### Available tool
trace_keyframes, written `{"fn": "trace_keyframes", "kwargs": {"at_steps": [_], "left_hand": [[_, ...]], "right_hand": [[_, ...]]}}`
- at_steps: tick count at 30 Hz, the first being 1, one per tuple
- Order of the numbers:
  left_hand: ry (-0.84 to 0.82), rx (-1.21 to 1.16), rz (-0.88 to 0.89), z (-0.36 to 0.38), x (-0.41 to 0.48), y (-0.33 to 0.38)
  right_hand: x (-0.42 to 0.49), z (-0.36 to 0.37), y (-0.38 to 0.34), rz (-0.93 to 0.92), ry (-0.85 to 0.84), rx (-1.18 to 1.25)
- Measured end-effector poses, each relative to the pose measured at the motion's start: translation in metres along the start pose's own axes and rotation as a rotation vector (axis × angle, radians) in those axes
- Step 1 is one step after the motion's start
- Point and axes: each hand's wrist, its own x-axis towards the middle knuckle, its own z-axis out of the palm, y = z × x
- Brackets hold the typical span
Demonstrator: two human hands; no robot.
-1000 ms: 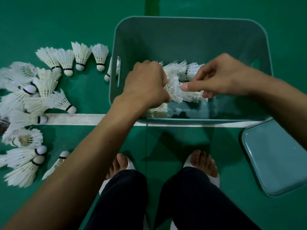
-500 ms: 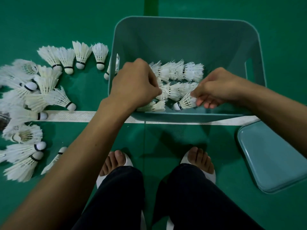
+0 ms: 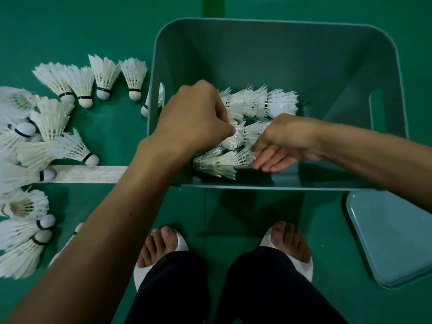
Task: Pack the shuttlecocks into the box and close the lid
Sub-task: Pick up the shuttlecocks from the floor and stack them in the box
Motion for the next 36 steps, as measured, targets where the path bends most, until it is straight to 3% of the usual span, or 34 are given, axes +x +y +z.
{"fn": "trace_keyframes", "kwargs": {"at_steps": [6, 10, 13, 16, 18, 21, 27, 29, 33, 36], "left_hand": [[-0.073, -0.004, -0.004, -0.001, 0.007, 0.002], [-0.154, 0.014, 0.021, -0.004, 0.004, 0.003], [-0.267, 0.010, 0.059, -0.004, 0.000, 0.006], [-0.324, -0.004, 0.114, -0.002, -0.006, 0.013], [-0.346, -0.038, 0.154, 0.000, -0.010, 0.020], [-0.342, -0.123, 0.180, 0.004, -0.014, 0.030], [-0.318, -0.465, 0.176, 0.008, -0.024, 0.019], [-0.317, -0.484, 0.188, 0.009, -0.027, 0.018], [-0.301, -0.464, 0.153, 0.010, -0.026, 0.020], [-0.163, -0.403, 0.139, 0.013, -0.019, 0.014]], "right_hand": [[0.007, 0.017, 0.010, 0.106, -0.177, 0.113], [-0.008, -0.001, 0.003, 0.013, -0.099, -0.041], [-0.034, -0.016, -0.002, -0.010, -0.150, -0.216], [-0.048, -0.029, -0.002, -0.121, -0.006, -0.275], [-0.054, -0.031, -0.004, -0.276, 0.104, -0.180], [-0.064, -0.022, -0.008, -0.389, 0.122, -0.032], [-0.062, -0.006, -0.001, -0.386, 0.125, 0.166], [-0.063, -0.004, 0.003, -0.384, 0.119, 0.177], [-0.071, -0.010, 0.007, -0.336, 0.265, -0.050], [-0.070, -0.022, 0.014, -0.275, 0.396, -0.194]]}}
